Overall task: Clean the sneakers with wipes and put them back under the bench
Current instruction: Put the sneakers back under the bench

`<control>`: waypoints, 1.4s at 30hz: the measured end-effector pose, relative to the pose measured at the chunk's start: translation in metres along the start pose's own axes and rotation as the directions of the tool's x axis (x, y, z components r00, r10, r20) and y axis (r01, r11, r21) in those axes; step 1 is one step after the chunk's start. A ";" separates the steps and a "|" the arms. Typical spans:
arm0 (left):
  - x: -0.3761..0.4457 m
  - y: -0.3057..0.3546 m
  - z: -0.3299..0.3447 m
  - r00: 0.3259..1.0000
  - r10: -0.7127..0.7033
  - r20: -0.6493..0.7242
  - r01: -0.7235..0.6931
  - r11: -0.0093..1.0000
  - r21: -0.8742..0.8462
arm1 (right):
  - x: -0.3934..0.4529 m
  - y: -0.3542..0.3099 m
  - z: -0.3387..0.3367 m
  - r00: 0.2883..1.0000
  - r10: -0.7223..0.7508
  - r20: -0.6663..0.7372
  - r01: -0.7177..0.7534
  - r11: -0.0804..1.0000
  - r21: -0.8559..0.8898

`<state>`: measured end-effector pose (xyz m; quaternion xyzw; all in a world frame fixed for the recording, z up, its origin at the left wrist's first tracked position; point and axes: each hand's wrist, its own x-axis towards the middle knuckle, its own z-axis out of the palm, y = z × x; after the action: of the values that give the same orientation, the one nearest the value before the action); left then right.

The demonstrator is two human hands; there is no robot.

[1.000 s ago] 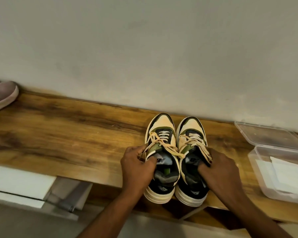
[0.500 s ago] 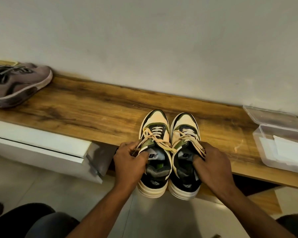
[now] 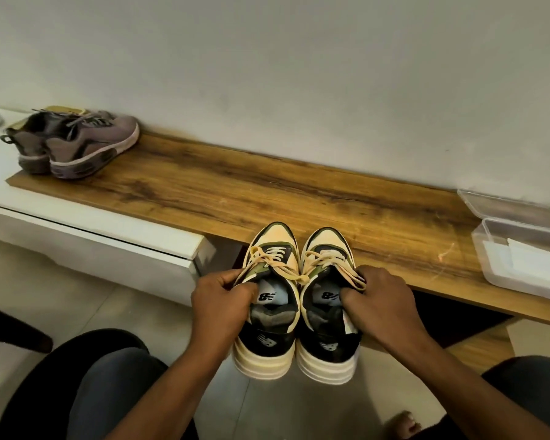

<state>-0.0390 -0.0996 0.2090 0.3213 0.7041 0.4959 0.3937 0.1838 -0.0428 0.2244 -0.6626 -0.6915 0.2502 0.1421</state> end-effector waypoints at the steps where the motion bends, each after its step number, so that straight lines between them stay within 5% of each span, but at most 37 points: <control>1: -0.004 -0.002 -0.004 1.000 -0.012 0.001 0.012 1.000 -0.007 | -0.005 -0.002 0.000 1.000 -0.002 0.017 0.002 1.000 -0.010; 18: -0.043 -0.045 -0.052 0.991 -0.122 -0.063 0.124 0.992 0.038 | -0.049 -0.012 0.038 0.980 0.060 0.188 -0.065 0.998 0.020; 30: 0.044 -0.070 0.011 0.975 -0.223 0.001 0.222 0.973 0.068 | 0.016 0.022 0.073 0.964 0.247 0.104 -0.257 0.960 0.108; 42: 0.139 -0.166 0.065 0.940 -0.316 0.129 0.298 0.944 0.142 | 0.071 0.076 0.162 0.907 0.422 -0.003 -0.404 0.870 0.284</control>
<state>-0.0595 -0.0036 0.0054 0.2669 0.7428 0.3594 0.4978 0.1567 0.0011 0.0395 -0.7763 -0.4870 0.3472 0.1988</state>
